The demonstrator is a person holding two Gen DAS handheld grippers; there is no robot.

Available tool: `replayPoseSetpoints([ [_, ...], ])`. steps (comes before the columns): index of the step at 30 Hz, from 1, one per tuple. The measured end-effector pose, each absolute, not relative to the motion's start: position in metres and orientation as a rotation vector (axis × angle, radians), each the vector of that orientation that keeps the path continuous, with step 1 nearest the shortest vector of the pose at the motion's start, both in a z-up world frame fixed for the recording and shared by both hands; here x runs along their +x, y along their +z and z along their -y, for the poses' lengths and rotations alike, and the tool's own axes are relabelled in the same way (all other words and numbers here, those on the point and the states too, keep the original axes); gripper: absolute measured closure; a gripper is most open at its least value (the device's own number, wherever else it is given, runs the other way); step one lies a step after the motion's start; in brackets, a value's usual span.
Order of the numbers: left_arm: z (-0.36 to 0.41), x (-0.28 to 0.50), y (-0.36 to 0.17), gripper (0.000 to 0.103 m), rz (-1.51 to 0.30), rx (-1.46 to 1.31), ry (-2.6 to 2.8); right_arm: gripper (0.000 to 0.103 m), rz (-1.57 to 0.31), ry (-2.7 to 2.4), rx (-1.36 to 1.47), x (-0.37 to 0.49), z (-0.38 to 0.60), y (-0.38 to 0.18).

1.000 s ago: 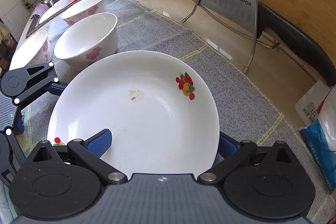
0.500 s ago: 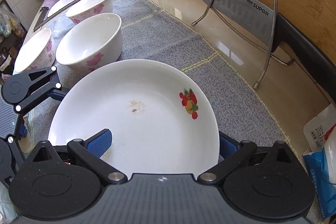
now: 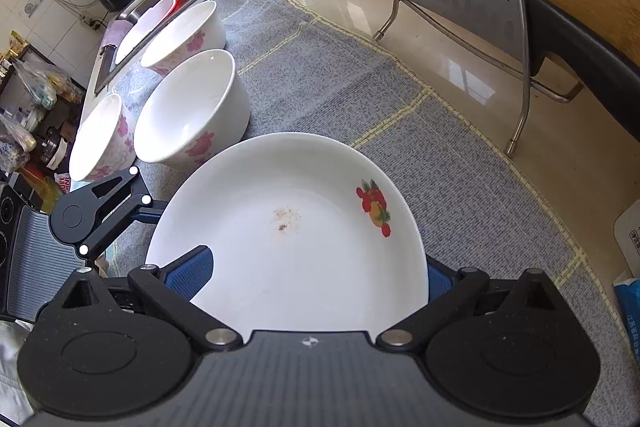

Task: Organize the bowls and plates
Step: 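Close the right tool on the plate rim and lift it toward the stack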

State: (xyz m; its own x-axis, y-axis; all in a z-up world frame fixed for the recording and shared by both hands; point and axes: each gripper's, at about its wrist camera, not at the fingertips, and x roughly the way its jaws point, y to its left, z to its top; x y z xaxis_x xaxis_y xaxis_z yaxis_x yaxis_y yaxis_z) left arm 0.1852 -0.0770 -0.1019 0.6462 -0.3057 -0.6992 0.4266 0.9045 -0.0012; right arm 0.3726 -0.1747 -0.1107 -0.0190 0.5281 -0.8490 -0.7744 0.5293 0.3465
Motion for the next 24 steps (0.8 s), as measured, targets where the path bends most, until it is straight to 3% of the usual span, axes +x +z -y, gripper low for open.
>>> replayPoseSetpoints([
  [24,0.077,0.162,-0.081,0.001,-0.788,0.202,-0.498,0.000,-1.188,1.000,-0.198,0.336,0.189,-0.095],
])
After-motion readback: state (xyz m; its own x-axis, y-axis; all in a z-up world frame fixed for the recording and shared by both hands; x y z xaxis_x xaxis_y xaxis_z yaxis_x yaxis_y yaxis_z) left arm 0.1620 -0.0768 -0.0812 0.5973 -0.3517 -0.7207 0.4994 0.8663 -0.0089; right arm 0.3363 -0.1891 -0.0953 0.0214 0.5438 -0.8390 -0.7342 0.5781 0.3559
